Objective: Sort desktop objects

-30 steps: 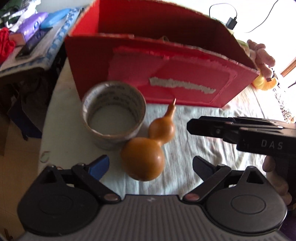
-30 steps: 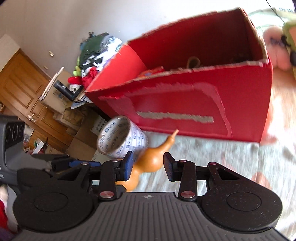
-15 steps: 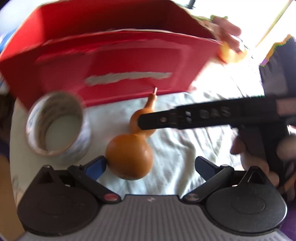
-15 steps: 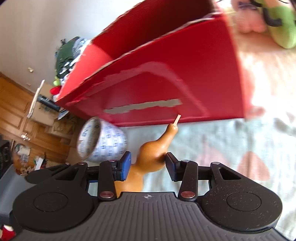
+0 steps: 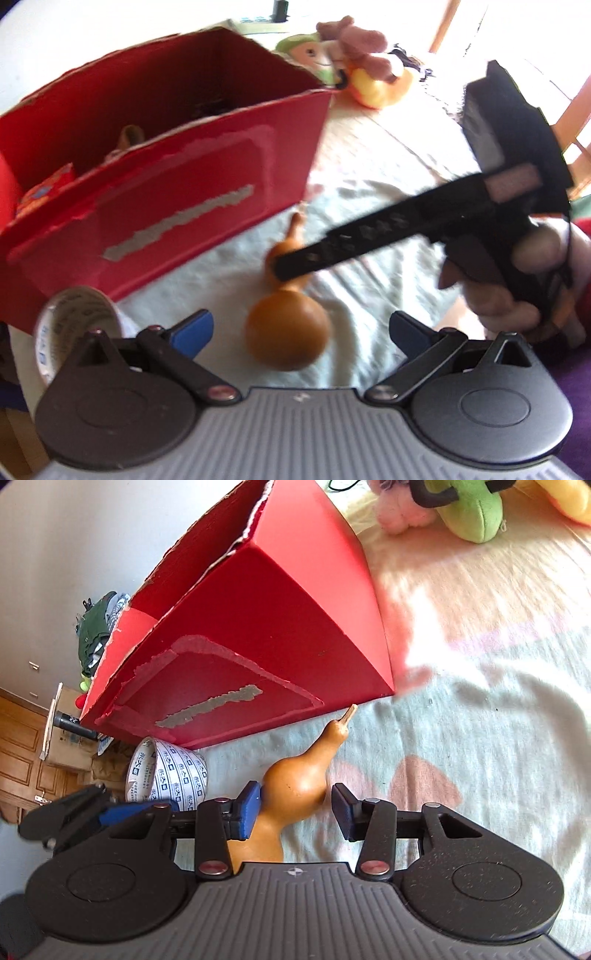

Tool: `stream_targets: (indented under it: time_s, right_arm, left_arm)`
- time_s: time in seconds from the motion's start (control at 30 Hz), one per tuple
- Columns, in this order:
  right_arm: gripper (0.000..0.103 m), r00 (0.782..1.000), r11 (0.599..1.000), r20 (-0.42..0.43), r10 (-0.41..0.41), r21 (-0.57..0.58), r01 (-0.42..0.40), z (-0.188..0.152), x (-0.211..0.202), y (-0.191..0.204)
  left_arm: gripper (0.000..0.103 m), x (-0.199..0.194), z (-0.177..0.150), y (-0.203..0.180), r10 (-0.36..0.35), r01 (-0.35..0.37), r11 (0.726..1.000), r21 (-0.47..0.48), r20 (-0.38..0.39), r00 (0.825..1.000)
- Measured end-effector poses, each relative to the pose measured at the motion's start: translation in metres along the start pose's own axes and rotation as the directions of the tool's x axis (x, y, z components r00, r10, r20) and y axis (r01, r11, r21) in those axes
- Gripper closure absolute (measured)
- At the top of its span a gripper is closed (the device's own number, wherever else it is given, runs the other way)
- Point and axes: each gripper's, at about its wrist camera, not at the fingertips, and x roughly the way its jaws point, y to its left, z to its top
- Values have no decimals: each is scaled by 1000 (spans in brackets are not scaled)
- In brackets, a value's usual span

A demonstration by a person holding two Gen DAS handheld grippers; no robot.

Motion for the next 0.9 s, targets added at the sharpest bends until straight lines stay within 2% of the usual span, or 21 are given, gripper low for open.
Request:
stream_targets:
  time_s: [0.07, 0.13, 0.2, 0.3, 0.4, 0.57, 0.77, 0.9]
  right_arm:
    - [56, 1000, 1000, -5, 9, 21, -9, 0, 0, -3]
    - [56, 1000, 999, -17, 18, 37, -18, 2, 3, -4]
    - [57, 999, 998, -31, 30, 48, -28, 3, 5, -5]
    - [57, 997, 996, -46, 58, 72, -55, 4, 7, -8]
    - [57, 994, 992, -62, 86, 95, -80, 4, 9, -11]
    - [58, 993, 986, -56, 103, 137, -95, 2, 2, -22]
    - [59, 996, 975, -4, 90, 203, -87, 0, -15, -31]
    - [59, 995, 966, 66, 70, 245, -84, -1, -39, -39]
  left_arm:
    - [5, 11, 5, 3, 16, -16, 1000, -16, -27, 1000]
    - [17, 23, 9, 5, 6, -7, 1000, -25, -61, 998]
    - [34, 33, 11, 4, -3, 0, 999, -32, -91, 996]
    - [43, 45, 12, 1, -12, 6, 999, -45, -132, 991]
    - [44, 51, 10, -4, -43, 37, 998, -42, -151, 988]
    - [45, 57, 14, -16, -49, 52, 999, 10, -166, 985]
    - [45, 59, 23, -35, -62, 77, 993, 88, -161, 985]
    - [45, 54, 36, -55, -88, 109, 983, 148, -140, 986]
